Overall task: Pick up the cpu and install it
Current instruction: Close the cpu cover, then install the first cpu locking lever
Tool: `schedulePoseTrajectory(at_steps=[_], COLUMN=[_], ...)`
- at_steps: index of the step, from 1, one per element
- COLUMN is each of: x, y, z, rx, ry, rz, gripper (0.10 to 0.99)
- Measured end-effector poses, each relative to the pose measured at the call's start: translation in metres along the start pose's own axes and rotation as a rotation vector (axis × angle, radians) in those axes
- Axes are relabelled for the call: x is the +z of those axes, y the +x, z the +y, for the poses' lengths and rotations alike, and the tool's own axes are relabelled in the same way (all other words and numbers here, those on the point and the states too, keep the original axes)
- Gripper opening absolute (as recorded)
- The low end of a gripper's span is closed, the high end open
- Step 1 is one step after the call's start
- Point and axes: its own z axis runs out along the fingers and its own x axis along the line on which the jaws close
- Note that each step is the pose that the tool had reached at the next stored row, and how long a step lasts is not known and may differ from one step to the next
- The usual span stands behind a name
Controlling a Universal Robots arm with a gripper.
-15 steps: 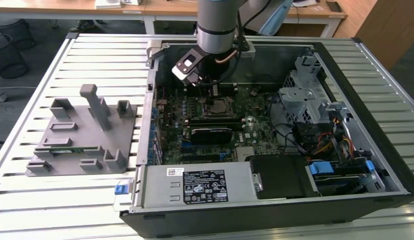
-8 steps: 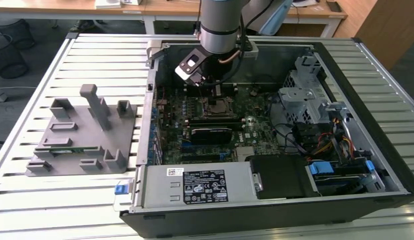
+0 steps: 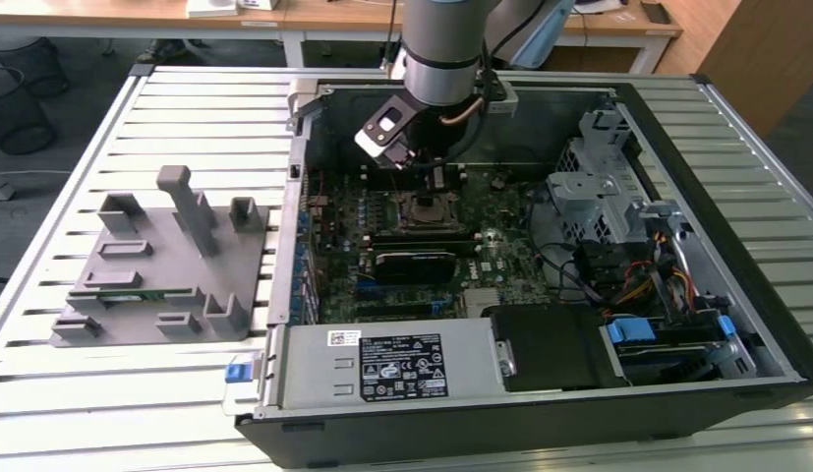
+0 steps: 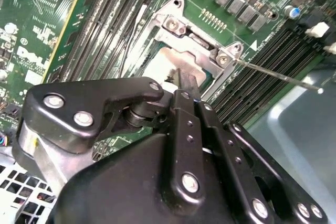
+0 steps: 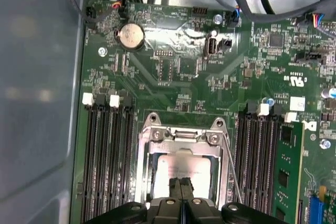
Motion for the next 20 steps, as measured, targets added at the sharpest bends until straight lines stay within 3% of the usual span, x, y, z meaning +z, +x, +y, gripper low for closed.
schedulePoseTrajectory(at_steps=[12, 20], x=[-0.001, -0.0146], y=[-0.0002, -0.0004], z=[0.0034, 0.0034], rx=[0.0, 0.0], ry=[0.0, -0.001], rz=[-0.0002, -0.0001], gripper=[0.106, 0.106])
